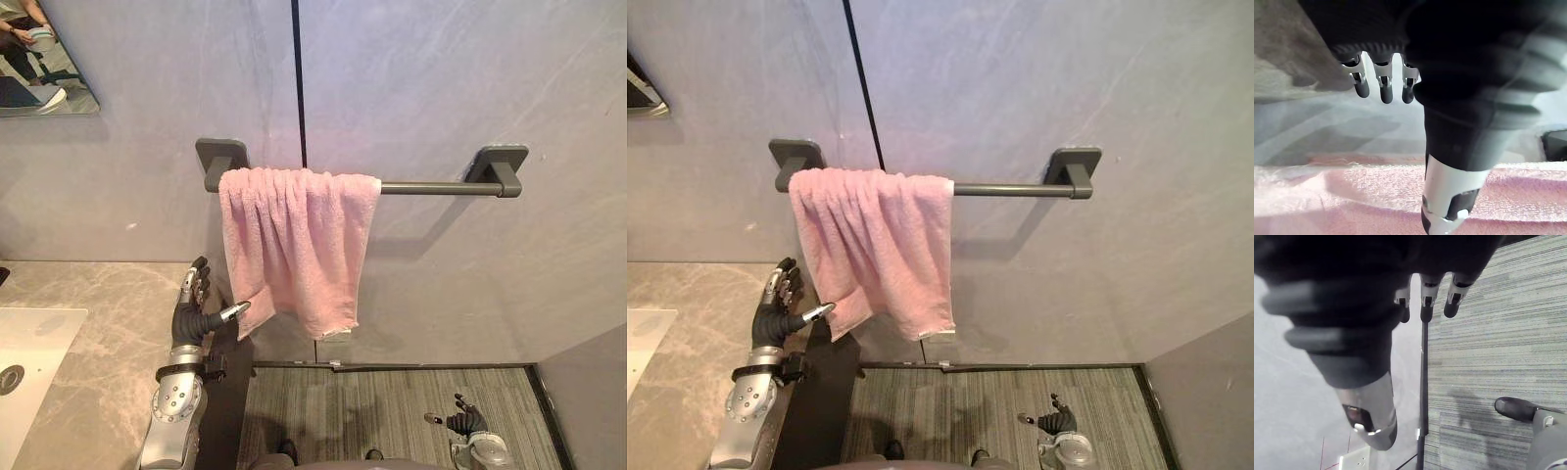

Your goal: Organize washtable

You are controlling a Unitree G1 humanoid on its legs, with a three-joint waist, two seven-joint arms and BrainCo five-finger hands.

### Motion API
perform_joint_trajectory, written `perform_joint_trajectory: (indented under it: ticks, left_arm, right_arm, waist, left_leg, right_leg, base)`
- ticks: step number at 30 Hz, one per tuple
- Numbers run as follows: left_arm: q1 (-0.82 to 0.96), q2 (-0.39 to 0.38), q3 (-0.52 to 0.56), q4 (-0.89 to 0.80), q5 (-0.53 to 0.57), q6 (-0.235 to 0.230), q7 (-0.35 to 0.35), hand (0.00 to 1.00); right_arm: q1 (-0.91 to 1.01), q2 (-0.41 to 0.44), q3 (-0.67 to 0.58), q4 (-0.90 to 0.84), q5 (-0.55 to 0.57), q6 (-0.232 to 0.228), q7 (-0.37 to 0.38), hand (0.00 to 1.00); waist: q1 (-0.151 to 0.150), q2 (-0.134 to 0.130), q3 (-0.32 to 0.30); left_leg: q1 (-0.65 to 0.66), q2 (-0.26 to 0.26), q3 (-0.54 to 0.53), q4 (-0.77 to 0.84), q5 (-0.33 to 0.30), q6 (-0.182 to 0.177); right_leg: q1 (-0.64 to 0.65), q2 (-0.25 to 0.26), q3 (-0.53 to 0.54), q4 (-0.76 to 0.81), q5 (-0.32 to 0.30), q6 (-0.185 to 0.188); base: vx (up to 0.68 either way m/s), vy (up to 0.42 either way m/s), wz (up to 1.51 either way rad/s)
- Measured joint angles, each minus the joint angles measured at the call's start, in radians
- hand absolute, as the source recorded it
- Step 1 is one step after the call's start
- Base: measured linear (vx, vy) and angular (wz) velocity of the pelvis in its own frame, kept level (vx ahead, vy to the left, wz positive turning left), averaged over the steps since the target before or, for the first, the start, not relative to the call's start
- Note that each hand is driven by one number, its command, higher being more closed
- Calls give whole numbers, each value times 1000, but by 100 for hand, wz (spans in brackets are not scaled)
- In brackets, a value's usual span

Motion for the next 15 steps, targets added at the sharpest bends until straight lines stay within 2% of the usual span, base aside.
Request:
perform_joint_trajectory:
  ticks: [7,12,13,15]
  left_arm:
    - [-8,52,-3,-2,1,0,-27,0]
    - [-39,84,-16,0,1,0,-29,0]
    - [-42,87,-17,3,1,1,-31,100]
    - [-44,89,-20,3,1,1,-32,100]
  right_arm:
    - [-6,-7,3,-3,-12,0,22,0]
    - [-2,-20,34,-40,-19,1,33,0]
    - [-3,-25,38,-41,-19,0,37,0]
    - [-6,-25,39,-41,-19,0,38,0]
  waist:
    - [-21,10,-8]
    - [-25,10,-9]
    - [-26,10,-9]
    - [-23,9,-9]
  left_leg:
    - [7,-1,10,-15,1,0]
    - [13,-1,13,-22,1,0]
    - [20,-1,14,-25,1,0]
    - [22,-1,15,-29,1,0]
  right_leg:
    - [2,1,12,-19,14,2]
    - [10,4,15,-34,20,1]
    - [18,4,15,-41,22,2]
    - [20,4,16,-43,22,2]
  base:
    - [-9,2,-7]
    - [0,0,0]
    - [0,0,0]
    - [0,0,0]
